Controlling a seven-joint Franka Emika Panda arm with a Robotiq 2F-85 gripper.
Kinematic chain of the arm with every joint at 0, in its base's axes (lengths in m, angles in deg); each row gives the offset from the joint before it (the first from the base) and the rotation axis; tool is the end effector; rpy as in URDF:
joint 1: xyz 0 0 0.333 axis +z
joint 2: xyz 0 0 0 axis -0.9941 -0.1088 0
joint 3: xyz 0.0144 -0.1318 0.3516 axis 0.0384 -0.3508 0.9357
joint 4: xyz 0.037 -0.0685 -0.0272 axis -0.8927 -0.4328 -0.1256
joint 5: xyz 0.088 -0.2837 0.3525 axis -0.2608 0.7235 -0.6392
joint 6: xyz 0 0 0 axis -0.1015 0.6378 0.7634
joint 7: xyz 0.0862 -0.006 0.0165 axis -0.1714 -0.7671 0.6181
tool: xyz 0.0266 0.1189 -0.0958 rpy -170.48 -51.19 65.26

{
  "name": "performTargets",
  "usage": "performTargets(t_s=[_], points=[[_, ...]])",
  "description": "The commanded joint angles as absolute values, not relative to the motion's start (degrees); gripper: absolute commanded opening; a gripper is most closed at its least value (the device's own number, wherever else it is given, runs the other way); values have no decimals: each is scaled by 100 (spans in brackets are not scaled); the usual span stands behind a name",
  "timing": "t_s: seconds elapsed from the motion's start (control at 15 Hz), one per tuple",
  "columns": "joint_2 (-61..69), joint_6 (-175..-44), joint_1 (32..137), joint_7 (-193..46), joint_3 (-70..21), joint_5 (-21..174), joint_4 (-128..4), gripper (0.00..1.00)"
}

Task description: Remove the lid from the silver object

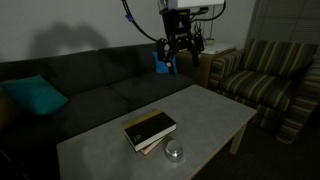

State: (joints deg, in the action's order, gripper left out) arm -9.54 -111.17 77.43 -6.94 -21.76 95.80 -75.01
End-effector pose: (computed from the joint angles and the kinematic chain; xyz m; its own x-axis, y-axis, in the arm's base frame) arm 0.7203 -0.1074 0.1978 0.3335 0.9085 -0.2520 0.9427 -0.3175 0.1029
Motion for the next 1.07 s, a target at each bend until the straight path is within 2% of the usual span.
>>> performTargets(t_s=[0.0, 0.07, 0.33, 0.93, 1.0], points=[[-1925, -11317, 7359, 639, -1736, 9072, -6577, 100], [-1514, -11250, 7645, 12, -2020, 9252, -7039, 100], [-1862, -11135, 7480, 428, -1812, 8922, -6624, 100], [-3718, -8293, 7483, -492, -1680, 7471, -4264, 100], [-3206, -8862, 7533, -422, -1732, 7674, -4926, 100]])
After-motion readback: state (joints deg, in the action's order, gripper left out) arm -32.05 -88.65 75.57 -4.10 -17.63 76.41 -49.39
